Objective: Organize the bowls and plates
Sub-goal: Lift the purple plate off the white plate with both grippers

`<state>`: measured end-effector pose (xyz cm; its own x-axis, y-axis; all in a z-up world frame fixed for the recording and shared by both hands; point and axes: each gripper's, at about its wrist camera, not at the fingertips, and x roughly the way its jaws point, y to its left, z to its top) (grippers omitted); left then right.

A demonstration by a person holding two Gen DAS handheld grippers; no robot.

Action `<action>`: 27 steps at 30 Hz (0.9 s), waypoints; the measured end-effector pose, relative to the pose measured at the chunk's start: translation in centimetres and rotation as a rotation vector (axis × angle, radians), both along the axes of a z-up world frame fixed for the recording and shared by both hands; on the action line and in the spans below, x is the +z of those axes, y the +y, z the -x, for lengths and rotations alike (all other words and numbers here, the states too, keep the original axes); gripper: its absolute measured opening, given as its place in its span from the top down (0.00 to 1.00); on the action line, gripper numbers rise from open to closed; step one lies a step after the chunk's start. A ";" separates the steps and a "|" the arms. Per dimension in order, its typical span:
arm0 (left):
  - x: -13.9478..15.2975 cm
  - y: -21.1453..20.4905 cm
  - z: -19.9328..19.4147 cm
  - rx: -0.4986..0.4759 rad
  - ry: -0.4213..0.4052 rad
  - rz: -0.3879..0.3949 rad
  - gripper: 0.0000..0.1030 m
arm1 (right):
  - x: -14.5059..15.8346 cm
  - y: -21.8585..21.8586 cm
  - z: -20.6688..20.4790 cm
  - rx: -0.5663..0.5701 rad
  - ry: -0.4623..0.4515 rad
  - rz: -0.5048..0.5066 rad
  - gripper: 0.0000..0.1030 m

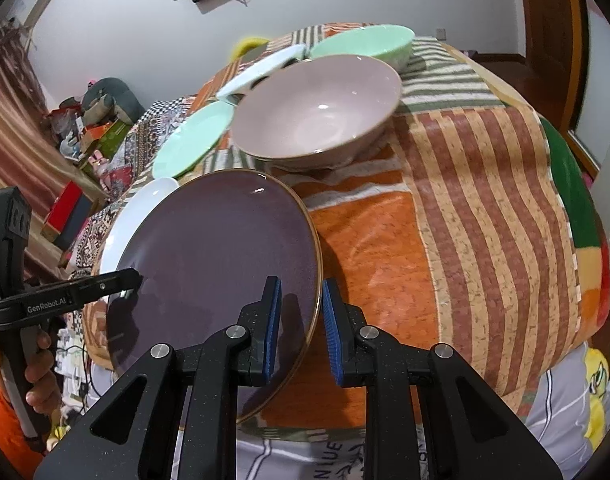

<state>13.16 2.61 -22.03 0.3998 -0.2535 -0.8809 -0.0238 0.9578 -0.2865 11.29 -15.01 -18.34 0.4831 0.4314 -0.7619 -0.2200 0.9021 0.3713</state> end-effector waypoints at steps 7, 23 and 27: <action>-1.0 -1.3 -1.6 -0.017 0.024 0.001 0.81 | -0.7 -1.5 -0.5 -0.030 0.028 -0.003 0.81; -2.1 -1.3 -2.7 -0.011 0.026 0.004 0.80 | -0.7 -2.2 -1.0 -0.033 0.032 0.033 0.79; -1.8 -1.4 -2.1 -0.006 0.002 -0.026 0.80 | -0.7 -1.9 -1.1 -0.028 0.033 0.038 0.79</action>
<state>15.26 1.17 -23.78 0.3963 -0.2327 -0.8882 -0.0184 0.9652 -0.2610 12.39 -16.93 -19.06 0.4690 0.3886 -0.7931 -0.1831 0.9213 0.3431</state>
